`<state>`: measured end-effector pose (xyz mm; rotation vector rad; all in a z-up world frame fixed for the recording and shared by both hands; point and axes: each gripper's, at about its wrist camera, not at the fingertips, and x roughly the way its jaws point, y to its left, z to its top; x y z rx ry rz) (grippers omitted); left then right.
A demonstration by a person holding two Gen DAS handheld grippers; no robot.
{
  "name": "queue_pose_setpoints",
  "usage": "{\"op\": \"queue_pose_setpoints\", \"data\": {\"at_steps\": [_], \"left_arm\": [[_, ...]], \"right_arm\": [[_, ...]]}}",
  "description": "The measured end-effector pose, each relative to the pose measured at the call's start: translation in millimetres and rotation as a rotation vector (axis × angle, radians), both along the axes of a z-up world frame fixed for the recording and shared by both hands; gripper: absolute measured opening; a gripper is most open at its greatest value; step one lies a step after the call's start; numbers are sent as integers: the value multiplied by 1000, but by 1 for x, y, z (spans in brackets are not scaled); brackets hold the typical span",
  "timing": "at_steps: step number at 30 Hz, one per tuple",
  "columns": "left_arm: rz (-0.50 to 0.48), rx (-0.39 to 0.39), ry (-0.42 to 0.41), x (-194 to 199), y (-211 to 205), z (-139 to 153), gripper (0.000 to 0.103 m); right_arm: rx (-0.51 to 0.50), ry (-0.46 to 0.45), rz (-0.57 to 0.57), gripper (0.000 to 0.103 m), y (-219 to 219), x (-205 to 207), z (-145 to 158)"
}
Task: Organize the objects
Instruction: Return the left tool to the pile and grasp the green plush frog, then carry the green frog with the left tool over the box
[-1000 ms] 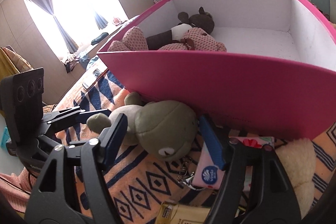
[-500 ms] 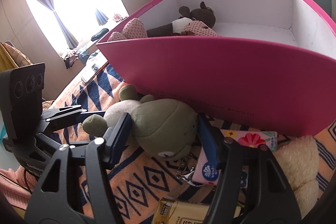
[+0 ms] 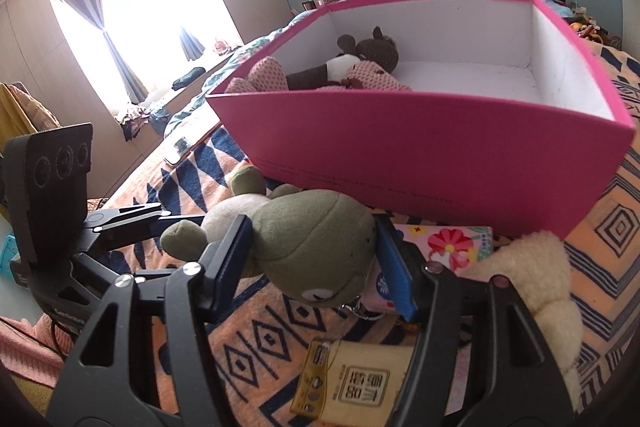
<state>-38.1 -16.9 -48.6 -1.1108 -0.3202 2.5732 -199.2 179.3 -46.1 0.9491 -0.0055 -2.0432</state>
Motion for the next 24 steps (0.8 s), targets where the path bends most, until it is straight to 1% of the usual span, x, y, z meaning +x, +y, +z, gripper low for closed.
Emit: {"op": "queue_pose_setpoints", "data": {"at_steps": [6,11,17,24], "left_arm": [[-20,-22,43,6,10,15,65],[-40,-25,80,7,14,30,65],[-52,-48,122,7,19,46,65],[-59,-64,151,7,22,54,65]], "right_arm": [[-9,54,-14,65,9,10,16],[-25,93,-26,65,15,15,30],[-47,126,-38,65,22,19,43],[-67,147,-47,65,27,19,52]]}}
